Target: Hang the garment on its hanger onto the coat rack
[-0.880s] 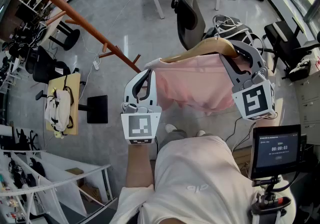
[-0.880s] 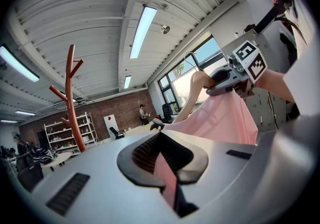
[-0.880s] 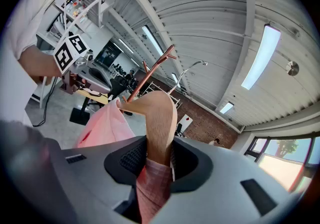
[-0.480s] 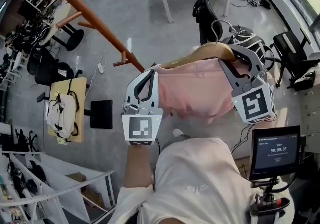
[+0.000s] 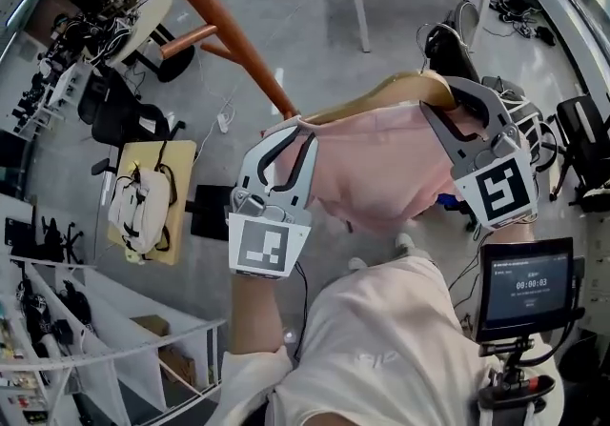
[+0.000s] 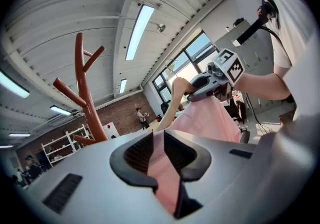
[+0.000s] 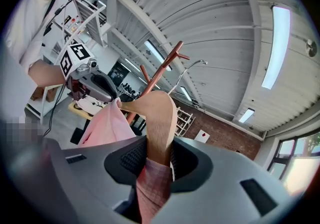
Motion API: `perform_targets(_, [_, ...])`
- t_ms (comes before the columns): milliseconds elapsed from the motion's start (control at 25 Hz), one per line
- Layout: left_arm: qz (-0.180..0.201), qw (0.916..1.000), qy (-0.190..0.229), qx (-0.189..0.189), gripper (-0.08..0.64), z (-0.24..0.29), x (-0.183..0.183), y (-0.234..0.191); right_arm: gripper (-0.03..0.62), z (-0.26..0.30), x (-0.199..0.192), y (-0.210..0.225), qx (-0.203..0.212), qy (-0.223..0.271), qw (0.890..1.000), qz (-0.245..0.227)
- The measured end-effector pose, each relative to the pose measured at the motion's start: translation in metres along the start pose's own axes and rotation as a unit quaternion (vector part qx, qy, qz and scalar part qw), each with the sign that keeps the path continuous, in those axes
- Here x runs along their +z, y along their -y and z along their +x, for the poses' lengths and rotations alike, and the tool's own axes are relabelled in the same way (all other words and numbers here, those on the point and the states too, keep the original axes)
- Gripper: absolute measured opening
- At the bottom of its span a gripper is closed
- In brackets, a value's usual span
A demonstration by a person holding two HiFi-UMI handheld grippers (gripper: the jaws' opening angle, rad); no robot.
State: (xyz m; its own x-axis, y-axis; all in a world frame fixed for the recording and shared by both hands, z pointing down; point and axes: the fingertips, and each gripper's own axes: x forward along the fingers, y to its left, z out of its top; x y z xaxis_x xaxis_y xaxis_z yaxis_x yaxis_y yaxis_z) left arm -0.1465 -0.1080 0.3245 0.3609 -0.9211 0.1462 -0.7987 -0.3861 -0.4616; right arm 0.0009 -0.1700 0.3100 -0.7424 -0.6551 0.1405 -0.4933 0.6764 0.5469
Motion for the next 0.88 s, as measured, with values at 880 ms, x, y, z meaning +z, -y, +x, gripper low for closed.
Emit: perform_targets(880, [0.075, 0.991, -0.109, 0.022, 0.083, -0.033, 0.015, -0.072, 0.126, 0.08, 0.087, 0.038, 0.149, 0.148, 0.976, -0.062])
